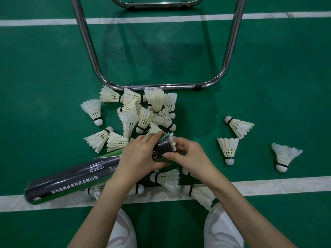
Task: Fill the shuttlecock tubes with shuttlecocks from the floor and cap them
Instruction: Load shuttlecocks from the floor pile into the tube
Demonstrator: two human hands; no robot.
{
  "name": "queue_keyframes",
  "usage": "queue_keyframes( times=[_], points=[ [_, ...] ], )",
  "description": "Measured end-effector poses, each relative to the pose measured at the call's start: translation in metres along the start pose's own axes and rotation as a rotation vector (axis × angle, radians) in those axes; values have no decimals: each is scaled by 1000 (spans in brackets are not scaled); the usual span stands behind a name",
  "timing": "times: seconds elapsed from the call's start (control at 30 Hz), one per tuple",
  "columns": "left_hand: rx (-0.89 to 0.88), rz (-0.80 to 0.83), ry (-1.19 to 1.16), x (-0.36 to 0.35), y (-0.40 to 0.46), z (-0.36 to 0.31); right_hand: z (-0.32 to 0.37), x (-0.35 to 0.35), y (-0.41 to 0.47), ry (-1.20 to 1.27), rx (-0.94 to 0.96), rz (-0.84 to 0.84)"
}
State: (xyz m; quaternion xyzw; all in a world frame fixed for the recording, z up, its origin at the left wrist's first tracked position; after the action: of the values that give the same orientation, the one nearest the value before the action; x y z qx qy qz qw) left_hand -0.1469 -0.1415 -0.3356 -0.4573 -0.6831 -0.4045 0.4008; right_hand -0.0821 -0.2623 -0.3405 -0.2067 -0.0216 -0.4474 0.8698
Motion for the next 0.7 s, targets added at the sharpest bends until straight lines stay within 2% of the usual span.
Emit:
queue_keyframes(
  times=[0.43,0.7],
  points=[
    [-10,-7,28,3,3,-1,2,-4,5,16,5,137],
    [-9,-5,-8,4,1,-4,2,-15,3,-25,20,156]
  ],
)
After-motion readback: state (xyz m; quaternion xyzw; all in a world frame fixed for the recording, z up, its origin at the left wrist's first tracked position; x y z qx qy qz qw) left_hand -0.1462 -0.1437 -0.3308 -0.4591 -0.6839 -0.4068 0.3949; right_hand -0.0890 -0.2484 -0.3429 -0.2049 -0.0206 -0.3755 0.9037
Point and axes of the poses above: each hand's wrist, its own y-axis towards the middle knuckle, its own x-axis out of the back of the hand, z = x × y, the point moved 5 cm from there along y, towards the middle knuckle, and after that the axes turned 13 degrees about -z, right-handed, at the moved point
